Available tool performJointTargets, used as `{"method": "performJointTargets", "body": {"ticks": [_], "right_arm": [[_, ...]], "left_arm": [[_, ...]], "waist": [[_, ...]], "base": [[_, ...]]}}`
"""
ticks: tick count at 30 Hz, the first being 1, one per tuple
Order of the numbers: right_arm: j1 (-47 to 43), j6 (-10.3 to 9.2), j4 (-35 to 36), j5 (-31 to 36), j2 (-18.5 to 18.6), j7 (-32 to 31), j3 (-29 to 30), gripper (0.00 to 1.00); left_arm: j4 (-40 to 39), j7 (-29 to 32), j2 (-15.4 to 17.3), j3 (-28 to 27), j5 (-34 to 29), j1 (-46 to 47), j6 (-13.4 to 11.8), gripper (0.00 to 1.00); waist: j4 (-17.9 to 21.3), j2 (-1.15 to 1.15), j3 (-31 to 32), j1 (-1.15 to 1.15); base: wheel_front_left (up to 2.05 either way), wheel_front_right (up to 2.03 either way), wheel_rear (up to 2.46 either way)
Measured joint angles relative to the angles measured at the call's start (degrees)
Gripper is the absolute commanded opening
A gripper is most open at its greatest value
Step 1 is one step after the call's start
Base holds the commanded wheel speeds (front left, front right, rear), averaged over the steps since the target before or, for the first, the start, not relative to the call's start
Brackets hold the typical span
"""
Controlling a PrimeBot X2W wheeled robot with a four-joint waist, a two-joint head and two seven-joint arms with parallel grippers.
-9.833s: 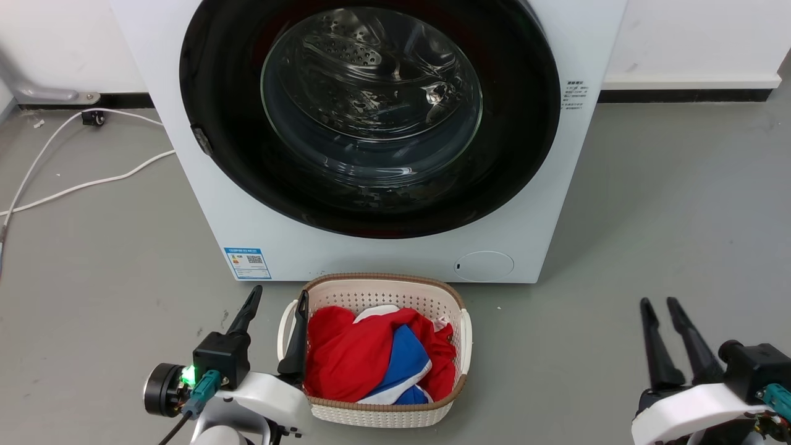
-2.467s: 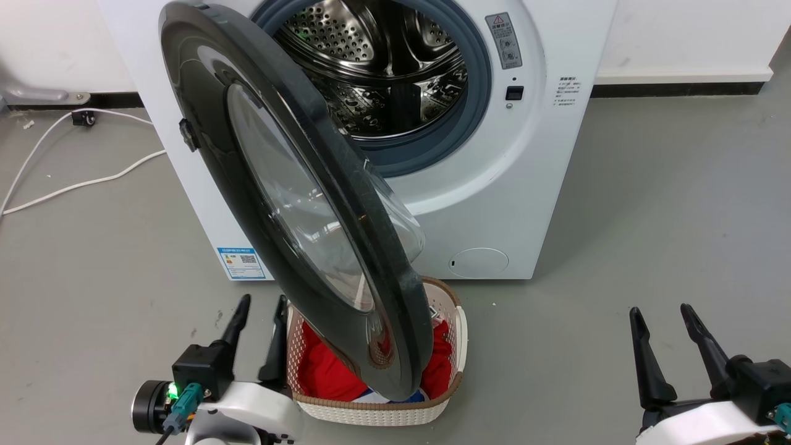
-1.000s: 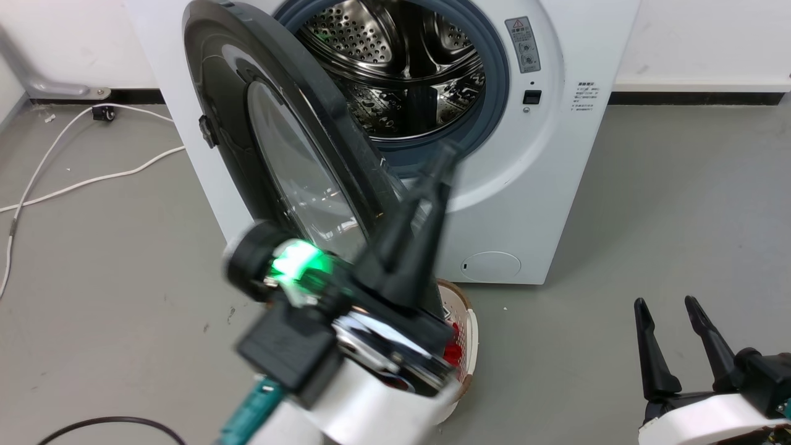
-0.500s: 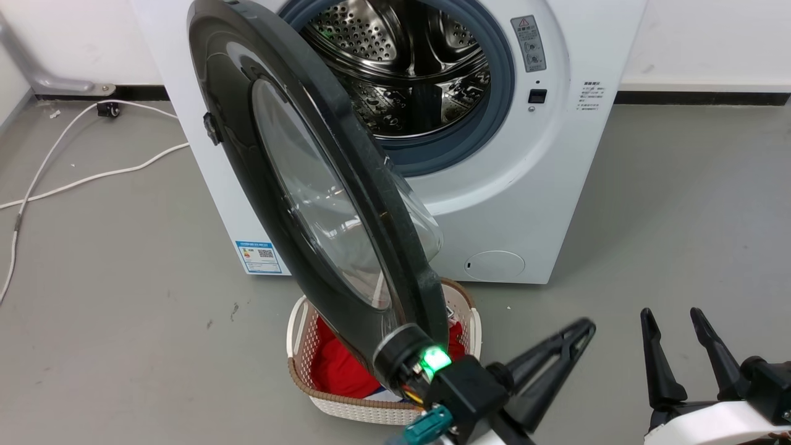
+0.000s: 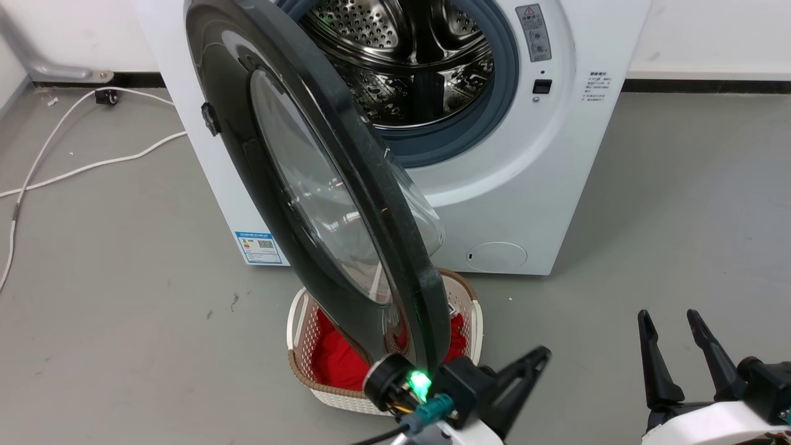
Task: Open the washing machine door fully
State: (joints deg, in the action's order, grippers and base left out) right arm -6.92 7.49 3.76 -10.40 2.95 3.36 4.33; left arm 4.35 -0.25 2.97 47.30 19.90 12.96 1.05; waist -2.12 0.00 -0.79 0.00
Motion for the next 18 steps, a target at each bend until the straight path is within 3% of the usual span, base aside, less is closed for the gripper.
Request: {"method": "performJointTargets", "body": {"ticks": [6, 18], "right_arm": [[0.4, 0.00, -0.2, -0.2, 0.0, 0.2, 0.1, 1.00], [0.8, 0.00, -1.1, -0.6, 0.0, 0.6, 0.6, 1.00]], "left_arm": [[3.4, -1.6, 0.1, -3.5, 0.4, 1.6, -2.7, 0.00], [5.0, -3.4, 0.7, -6.5, 1.1, 2.1, -5.5, 0.00]], "waist": [[-0.1, 0.00, -0.9, 0.00], [-1.1, 0.00, -1.7, 0.00]], "base": [[0.00, 0.00, 0.00], [0.00, 0.00, 0.00]]}}
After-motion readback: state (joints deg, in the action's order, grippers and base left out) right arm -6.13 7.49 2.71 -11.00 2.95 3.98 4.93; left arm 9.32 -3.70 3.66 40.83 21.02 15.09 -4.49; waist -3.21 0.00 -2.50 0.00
